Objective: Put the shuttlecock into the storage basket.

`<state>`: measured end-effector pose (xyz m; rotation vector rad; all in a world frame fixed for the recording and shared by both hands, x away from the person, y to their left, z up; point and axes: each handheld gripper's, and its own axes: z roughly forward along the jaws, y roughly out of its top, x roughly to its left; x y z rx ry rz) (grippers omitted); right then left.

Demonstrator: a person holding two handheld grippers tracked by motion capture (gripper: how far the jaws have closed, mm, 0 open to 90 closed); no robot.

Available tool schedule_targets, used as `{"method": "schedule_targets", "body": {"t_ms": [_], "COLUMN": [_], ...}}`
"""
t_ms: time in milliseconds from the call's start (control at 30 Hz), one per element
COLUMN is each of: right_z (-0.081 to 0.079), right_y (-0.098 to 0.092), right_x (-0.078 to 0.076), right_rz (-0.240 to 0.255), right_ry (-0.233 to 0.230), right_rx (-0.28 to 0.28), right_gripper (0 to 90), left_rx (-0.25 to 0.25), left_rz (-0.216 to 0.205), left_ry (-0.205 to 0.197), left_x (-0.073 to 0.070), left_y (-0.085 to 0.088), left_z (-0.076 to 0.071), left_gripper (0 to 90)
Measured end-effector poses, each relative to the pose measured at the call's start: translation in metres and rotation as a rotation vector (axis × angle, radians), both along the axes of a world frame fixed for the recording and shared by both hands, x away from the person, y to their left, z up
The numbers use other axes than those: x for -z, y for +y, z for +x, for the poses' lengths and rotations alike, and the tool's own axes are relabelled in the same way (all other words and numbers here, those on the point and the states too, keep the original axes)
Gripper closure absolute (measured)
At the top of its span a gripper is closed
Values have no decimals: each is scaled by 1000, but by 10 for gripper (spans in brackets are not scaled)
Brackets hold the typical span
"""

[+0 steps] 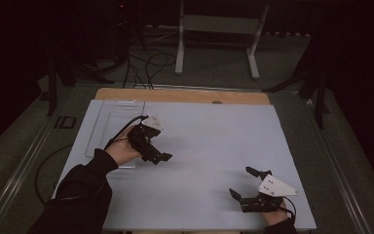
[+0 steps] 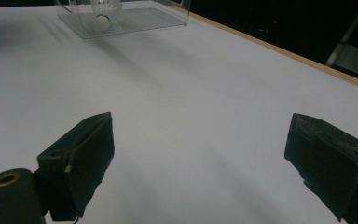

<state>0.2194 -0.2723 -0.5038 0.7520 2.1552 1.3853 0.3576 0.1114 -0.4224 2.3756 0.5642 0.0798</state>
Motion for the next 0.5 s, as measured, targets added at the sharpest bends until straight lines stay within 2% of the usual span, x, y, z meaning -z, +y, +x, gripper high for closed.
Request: {"method": "schedule_targets", "body": {"t_ms": [233, 267, 367, 500], "right_z": [0, 0, 0, 0], "right_y": [0, 0, 0, -1], "right_x": [0, 0, 0, 0], "right_rz": [-1, 0, 1, -1], "right_ry": [1, 2, 1, 5], "right_rx": [2, 1, -1, 1], "right_gripper": [82, 82, 82, 82], "left_rx": [23, 26, 29, 43], "left_rz": [-8, -23, -35, -28], "left_ry": [11, 20, 28, 31], "left_x": [7, 9, 11, 17], "left_y": [-6, -7, -8, -10], "left_z": [-5, -6, -7, -11], "left_gripper": [2, 1, 1, 1]}}
